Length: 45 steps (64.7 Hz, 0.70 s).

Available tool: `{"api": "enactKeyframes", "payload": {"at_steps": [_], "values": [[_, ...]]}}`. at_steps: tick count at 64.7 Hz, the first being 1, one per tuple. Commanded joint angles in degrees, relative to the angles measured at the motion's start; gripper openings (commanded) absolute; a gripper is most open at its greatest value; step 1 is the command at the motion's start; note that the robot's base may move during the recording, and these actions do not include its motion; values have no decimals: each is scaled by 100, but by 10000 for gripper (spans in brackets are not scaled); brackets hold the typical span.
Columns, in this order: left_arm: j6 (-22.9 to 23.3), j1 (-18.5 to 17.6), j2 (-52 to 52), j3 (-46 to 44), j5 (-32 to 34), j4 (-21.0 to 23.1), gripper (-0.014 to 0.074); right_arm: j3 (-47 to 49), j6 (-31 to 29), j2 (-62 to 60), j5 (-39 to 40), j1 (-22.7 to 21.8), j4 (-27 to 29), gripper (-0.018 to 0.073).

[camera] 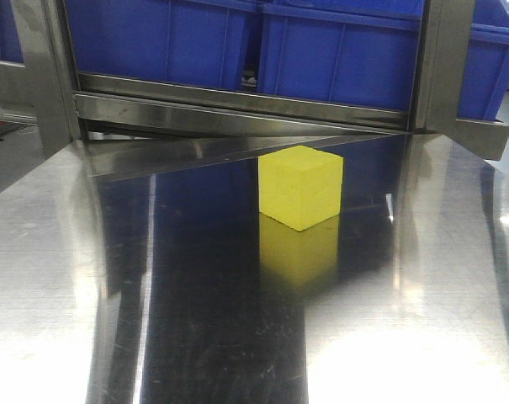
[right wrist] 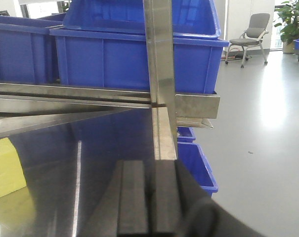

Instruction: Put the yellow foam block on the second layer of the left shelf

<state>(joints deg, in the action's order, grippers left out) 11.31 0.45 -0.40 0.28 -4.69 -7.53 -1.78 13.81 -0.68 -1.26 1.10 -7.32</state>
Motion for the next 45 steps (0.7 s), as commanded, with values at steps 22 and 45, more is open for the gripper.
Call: {"api": "enactKeyframes", "payload": {"at_steps": [22,45], "values": [[22,-43,46,148,504,13,136,127,-26,-95,531,-30,-32,57],[22,-43,46,148,469,13,136,127,-26,-95,520,-30,-27,57]]}}
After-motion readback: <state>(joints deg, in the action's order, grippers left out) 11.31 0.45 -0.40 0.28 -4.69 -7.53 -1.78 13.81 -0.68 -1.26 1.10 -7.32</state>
